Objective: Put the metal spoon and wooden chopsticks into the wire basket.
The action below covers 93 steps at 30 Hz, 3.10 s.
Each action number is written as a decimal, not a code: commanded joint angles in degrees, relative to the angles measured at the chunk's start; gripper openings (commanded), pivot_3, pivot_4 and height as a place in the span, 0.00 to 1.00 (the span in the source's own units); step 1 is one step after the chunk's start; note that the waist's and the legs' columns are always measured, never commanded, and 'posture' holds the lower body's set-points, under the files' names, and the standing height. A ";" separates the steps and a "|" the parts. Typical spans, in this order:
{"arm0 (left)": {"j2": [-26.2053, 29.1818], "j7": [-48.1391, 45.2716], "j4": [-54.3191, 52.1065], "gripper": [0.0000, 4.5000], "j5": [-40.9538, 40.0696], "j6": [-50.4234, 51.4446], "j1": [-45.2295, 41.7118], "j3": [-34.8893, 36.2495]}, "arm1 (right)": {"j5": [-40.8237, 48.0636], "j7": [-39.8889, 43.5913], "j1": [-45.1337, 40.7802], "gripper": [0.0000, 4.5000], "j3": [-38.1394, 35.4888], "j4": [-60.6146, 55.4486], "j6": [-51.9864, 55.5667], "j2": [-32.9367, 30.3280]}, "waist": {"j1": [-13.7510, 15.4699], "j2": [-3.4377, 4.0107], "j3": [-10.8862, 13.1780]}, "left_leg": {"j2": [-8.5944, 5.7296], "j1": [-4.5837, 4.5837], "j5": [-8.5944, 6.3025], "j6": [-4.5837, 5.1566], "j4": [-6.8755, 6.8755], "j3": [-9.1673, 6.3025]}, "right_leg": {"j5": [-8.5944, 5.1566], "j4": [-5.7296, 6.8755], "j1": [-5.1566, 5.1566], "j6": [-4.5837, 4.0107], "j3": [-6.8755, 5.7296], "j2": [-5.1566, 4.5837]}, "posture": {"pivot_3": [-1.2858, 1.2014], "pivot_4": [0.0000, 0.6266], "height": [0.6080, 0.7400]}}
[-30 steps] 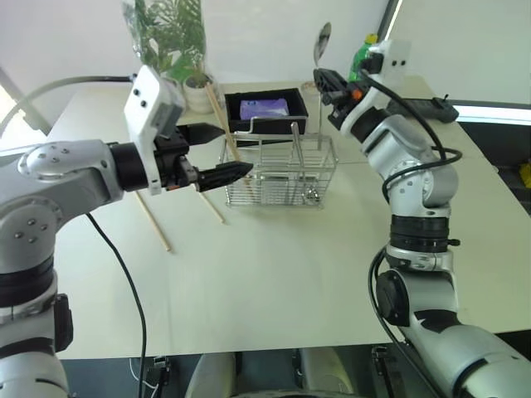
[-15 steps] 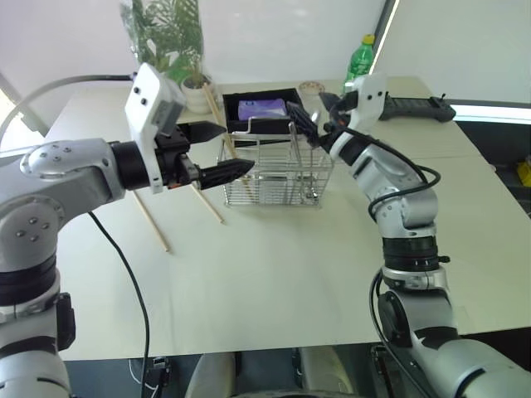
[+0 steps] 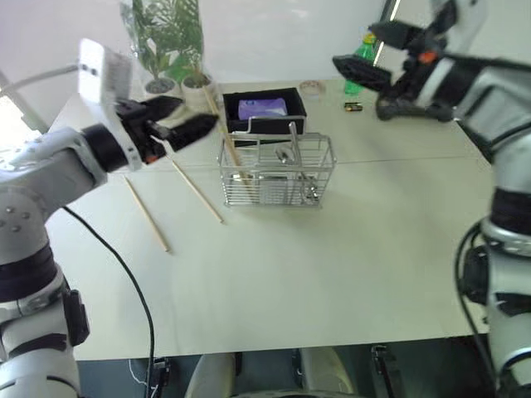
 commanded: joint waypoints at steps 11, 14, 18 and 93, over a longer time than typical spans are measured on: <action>-9.73 32.45 17.27 1.00 19.01 14.67 0.69 9.81 | 4.68 7.58 6.16 1.00 4.90 -11.19 10.74 -8.90 | 1.09 -0.17 0.00 | -0.05 -0.10 0.02 -0.05 0.25 -0.02 | 0.02 0.04 0.00 0.02 0.00 -0.04 | 0.52 0.24 0.82; -16.53 36.90 19.09 1.00 24.09 13.65 -0.88 10.01 | 5.49 5.84 7.36 1.00 4.04 -12.69 11.71 -7.83 | 2.12 -0.30 -0.05 | -0.08 -0.20 0.03 -0.10 0.32 -0.04 | 0.07 -0.01 -0.01 0.10 -0.01 -0.06 | 0.52 0.24 0.82; -21.99 38.51 23.64 1.00 28.84 9.62 -3.63 10.32 | 6.12 2.82 7.89 1.00 2.67 -13.67 13.25 -6.17 | 2.90 -0.34 -0.05 | -0.15 -0.40 0.09 -0.23 0.41 -0.04 | 0.13 -0.04 -0.14 0.17 -0.03 -0.15 | 0.52 0.24 0.82; -14.91 19.85 59.66 0.01 37.57 -19.65 -33.90 6.35 | 10.11 -11.87 14.57 1.00 -4.48 -17.49 18.89 -1.72 | 2.65 -0.36 -0.06 | -0.21 -0.40 0.12 -0.26 0.38 -0.01 | 0.28 0.03 -0.17 0.37 -0.09 -0.26 | 0.52 0.24 0.82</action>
